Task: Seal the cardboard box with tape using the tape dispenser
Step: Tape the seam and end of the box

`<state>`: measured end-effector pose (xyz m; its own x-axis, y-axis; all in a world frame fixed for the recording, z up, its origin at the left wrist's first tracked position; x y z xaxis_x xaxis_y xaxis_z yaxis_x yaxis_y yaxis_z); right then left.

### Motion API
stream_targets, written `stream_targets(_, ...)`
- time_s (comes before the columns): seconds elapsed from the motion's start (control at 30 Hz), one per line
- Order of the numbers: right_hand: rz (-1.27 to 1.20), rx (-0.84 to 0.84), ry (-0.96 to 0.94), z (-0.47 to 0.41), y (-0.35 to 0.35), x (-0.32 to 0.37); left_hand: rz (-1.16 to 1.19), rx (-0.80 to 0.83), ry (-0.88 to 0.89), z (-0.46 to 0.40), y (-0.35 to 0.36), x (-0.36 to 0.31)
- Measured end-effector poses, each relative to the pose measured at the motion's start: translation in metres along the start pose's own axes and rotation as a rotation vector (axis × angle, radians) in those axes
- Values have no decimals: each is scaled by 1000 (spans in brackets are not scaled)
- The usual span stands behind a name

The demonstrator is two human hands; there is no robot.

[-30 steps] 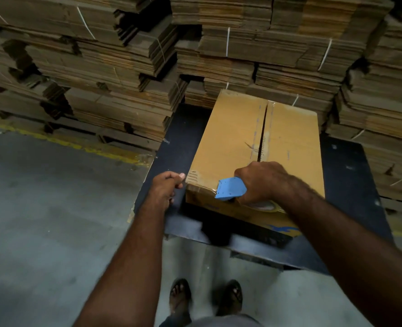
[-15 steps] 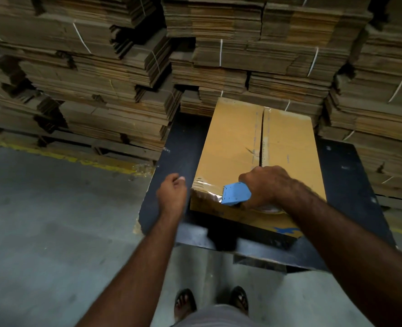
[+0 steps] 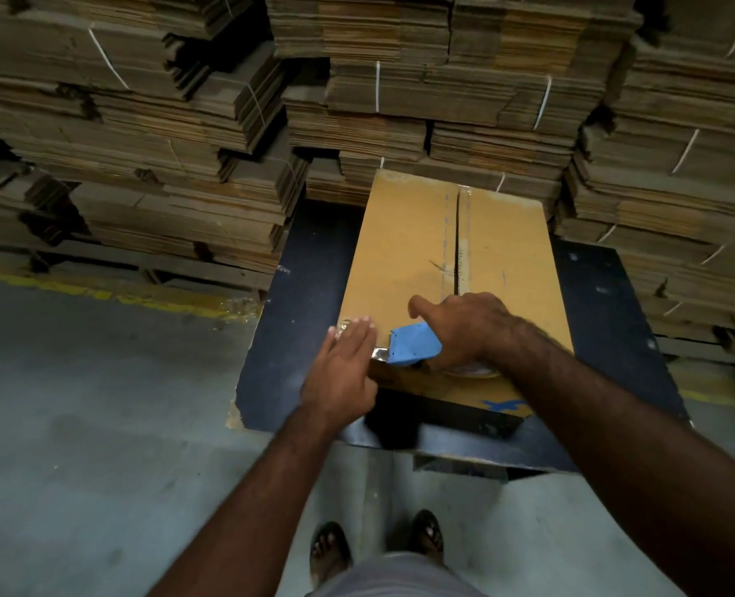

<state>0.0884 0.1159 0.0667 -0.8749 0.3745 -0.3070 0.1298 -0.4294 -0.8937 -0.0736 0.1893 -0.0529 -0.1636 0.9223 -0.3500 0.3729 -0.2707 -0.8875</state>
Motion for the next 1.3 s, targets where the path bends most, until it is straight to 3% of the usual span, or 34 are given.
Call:
stream_targets(0.07, -20, 11, -12, 2, -3, 1, -139, 77, 4, -1, 11, 11)
stream_targets(0.2, -52, -18, -28, -4, -12, 6, -285, 81, -29, -18, 4, 28)
stream_targets(0.37, -114, 4, -22, -17, -18, 10, -271, 124, -95, -25, -5, 34)
stream_targets(0.5, -280, 65, -95, -8, 1, -36, -236, 141, -117, -23, -2, 34)
stream_targets(0.63, -190, 98, -35, 12, 25, -75, -261, 173, -150, -23, -3, 31)
stream_targets(0.83, -145, 68, -45, 4, 27, -69, -350, 157, -206, -29, -1, 15)
stream_targets(1.03, -166, 71, -30, 4, 30, -69, -291, 174, -3, -46, 38, -51)
stream_targets(1.3, -203, 51, -78, 11, 33, -78, -275, 166, 23, -48, 38, -43)
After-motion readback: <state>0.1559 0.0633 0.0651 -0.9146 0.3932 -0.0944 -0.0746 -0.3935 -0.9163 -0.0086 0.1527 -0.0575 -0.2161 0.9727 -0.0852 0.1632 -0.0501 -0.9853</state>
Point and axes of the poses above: each hand's wrist, its own z-axis away from the middle knuckle, its own y-axis out of the palm, x = y × z, the point moved 3 cm from there along -z, towards the middle knuckle, and after that the axes turned 12 degrees about y, right-handed, at the moved point
